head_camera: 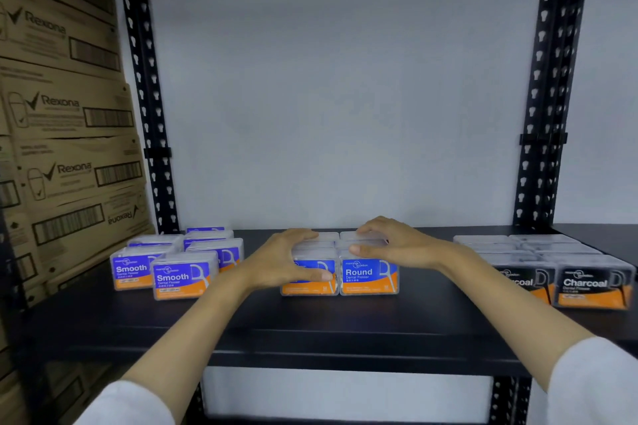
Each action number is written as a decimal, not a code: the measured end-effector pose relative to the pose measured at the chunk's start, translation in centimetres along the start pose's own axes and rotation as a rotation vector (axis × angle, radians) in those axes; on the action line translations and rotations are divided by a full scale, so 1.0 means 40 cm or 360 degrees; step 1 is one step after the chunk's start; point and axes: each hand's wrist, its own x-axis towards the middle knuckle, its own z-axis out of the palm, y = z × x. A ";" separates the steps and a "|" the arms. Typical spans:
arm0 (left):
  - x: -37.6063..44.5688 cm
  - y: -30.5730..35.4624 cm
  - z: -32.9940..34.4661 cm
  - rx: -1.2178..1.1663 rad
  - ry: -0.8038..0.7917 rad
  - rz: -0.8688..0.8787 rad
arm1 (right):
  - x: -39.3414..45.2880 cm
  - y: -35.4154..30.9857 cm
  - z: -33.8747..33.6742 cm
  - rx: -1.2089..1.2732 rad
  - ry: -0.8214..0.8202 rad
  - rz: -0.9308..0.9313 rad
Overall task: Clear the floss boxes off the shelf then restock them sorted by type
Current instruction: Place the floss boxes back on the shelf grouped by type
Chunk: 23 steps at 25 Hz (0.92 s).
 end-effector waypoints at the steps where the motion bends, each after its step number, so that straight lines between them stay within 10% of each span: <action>1: 0.001 -0.001 0.001 0.0004 0.0004 -0.0002 | 0.001 0.002 0.010 -0.0019 0.0059 -0.0017; 15: 0.011 0.001 0.005 -0.0107 -0.0036 -0.0051 | -0.018 -0.014 0.046 0.0033 0.0209 -0.0062; 23: -0.150 -0.021 -0.117 -0.0195 0.0542 0.0057 | -0.013 -0.155 0.099 -0.0027 0.0431 -0.0410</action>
